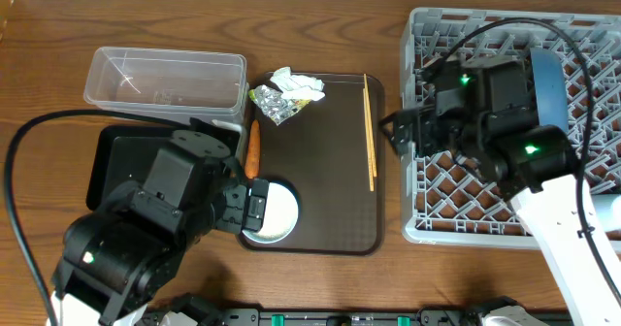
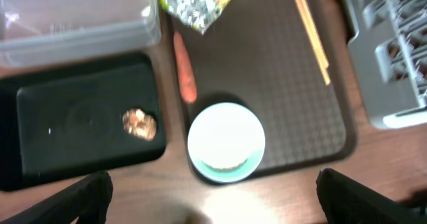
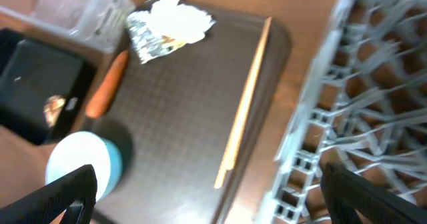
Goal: Sort waste into correct bins and load items into the dishwasher rack
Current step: 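Grasp the small pale-blue bowl of rice with the left gripper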
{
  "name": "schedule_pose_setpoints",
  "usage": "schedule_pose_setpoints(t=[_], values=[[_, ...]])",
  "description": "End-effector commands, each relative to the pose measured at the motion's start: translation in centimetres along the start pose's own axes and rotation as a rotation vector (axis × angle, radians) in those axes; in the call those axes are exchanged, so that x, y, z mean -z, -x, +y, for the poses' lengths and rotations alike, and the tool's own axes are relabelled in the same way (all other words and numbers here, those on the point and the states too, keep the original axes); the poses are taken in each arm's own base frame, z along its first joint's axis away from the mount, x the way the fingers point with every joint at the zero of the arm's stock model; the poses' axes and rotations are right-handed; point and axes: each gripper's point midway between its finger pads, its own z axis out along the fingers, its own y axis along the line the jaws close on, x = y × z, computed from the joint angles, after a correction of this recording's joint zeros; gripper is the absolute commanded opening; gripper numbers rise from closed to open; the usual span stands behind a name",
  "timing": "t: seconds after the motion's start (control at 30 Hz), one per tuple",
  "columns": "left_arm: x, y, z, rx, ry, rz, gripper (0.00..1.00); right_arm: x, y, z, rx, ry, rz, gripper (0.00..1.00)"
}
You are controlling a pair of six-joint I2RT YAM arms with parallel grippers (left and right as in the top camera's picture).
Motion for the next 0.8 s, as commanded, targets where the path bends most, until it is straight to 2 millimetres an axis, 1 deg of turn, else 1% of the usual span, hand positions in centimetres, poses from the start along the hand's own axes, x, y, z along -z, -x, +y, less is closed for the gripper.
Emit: schedule_pose_setpoints(t=[0.0,0.07,0.1,0.17,0.2,0.27,0.3,0.37,0.4,0.47,0.53,0.67,0.77], values=[[-0.7,-1.1,-0.5,0.019,-0.022,0.063,1.0,0.1,-0.1,-0.7,-0.14,-0.06,-0.001,0.99],[-1.8,-2.4,-0.3,0.022,-0.007,0.121,0.95,0.3,0.0,-2.0,-0.19,-0.112,-0.01,0.99],[-2.4,-2.9,-0.3,0.036,-0.002,0.144,0.94,0.4,0.0,-2.3,-0.197,-0.115,-0.014,0.99],[-4.0,-4.1,-1.1,0.053,-0.039,0.197,0.9,0.6,0.2,-2.5,-0.208,-0.108,-0.021,0.99],[-5.1,-4.9,-2.1,0.056,-0.09,0.233,0.85,0.8,0.3,-2.7,-0.212,-0.108,-0.024,0.99],[-7.0,-6.0,-3.3,0.057,-0.145,0.279,0.79,0.9,0.3,-2.9,-0.217,-0.113,-0.026,0.99],[-8.3,-6.7,-3.8,0.052,-0.159,0.304,0.74,0.9,0.2,-2.9,-0.22,-0.112,-0.022,0.99],[-9.9,-7.6,-4.2,0.041,-0.164,0.333,0.69,0.9,0.1,-2.9,-0.221,-0.113,-0.017,0.99],[-10.8,-8.2,-4.4,0.029,-0.161,0.356,0.69,0.9,-0.1,-2.9,-0.222,-0.114,-0.012,0.99],[-11.6,-8.7,-4.8,0.0,-0.16,0.387,0.69,0.9,-0.3,-2.9,-0.222,-0.117,-0.003,0.99],[-12.0,-9.0,-5.2,-0.045,-0.165,0.409,0.69,0.9,-0.6,-3.0,-0.225,-0.12,0.009,0.99],[-12.3,-9.7,-5.5,-0.121,-0.172,0.438,0.69,0.9,-1.0,-3.0,-0.225,-0.123,0.023,0.99],[-12.3,-9.6,-5.5,-0.137,-0.176,0.433,0.69,0.9,-1.2,-3.1,-0.227,-0.125,0.034,0.99]])
